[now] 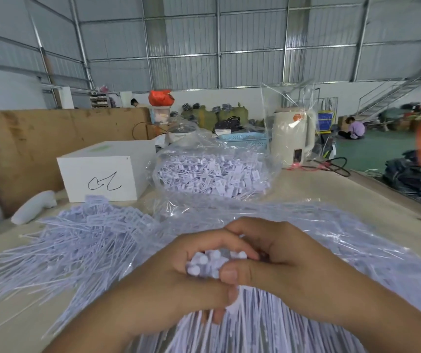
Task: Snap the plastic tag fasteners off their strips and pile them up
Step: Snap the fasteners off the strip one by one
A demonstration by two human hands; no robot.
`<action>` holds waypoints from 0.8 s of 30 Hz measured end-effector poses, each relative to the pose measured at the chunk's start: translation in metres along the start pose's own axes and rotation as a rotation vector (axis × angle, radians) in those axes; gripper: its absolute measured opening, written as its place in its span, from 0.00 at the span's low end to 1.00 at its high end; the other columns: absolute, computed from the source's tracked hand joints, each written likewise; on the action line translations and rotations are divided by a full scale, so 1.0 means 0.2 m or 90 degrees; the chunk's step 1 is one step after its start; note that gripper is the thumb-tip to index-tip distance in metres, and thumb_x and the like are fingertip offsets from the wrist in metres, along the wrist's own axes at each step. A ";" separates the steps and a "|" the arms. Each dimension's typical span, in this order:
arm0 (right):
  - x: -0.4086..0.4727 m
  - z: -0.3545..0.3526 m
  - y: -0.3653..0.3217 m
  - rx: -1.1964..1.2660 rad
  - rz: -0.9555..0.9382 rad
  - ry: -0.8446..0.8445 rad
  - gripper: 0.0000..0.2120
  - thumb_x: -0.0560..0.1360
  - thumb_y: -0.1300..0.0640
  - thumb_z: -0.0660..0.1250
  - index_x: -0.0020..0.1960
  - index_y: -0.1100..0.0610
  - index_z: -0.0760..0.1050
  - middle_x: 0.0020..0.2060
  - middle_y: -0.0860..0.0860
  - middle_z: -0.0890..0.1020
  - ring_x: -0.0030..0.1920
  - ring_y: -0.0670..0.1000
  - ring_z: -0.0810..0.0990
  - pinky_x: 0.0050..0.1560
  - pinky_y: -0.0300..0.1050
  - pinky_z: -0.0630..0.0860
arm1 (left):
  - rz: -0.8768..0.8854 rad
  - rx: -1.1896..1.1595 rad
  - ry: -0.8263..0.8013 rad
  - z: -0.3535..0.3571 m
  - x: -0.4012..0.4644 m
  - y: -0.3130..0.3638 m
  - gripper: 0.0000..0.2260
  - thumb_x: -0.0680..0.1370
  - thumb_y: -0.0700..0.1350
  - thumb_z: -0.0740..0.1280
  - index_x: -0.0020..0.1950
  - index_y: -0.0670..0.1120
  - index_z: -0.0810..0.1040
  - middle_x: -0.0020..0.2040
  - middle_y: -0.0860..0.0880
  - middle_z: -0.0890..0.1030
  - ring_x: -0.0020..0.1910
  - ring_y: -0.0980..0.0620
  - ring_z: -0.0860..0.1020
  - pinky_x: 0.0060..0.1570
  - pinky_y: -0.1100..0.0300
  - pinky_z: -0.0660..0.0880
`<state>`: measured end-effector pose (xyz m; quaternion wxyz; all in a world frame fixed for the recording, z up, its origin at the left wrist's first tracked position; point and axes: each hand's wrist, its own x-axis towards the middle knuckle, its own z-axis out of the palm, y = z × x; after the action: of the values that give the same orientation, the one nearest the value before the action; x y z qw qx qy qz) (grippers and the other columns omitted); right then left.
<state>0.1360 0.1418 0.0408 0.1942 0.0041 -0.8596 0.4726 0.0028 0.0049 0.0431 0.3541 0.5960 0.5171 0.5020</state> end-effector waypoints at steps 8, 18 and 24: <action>-0.03 -0.15 -0.02 -0.035 0.040 0.005 0.18 0.73 0.42 0.69 0.34 0.56 0.77 0.27 0.56 0.73 0.30 0.56 0.69 0.37 0.47 0.64 | 0.073 0.018 0.118 -0.02 0.07 0.05 0.06 0.64 0.45 0.76 0.38 0.52 0.81 0.32 0.57 0.78 0.29 0.61 0.74 0.29 0.70 0.71; -0.01 -0.14 -0.04 -0.032 0.002 0.431 0.28 0.66 0.37 0.64 0.34 0.64 0.65 0.23 0.49 0.63 0.21 0.45 0.61 0.22 0.35 0.61 | 0.127 -0.073 0.377 0.06 0.19 0.03 0.04 0.64 0.45 0.75 0.36 0.50 0.81 0.29 0.53 0.77 0.27 0.57 0.74 0.27 0.67 0.71; -0.03 -0.14 -0.03 0.038 0.007 0.072 0.13 0.70 0.48 0.71 0.54 0.42 0.75 0.26 0.44 0.73 0.27 0.44 0.69 0.30 0.34 0.66 | 0.104 -0.099 0.288 0.07 0.14 0.00 0.10 0.60 0.49 0.75 0.40 0.50 0.83 0.30 0.47 0.77 0.29 0.51 0.76 0.29 0.62 0.73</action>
<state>0.1528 0.1596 0.0574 0.2392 -0.0215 -0.8327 0.4990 0.0152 0.0329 0.0467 0.2326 0.4789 0.4933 0.6879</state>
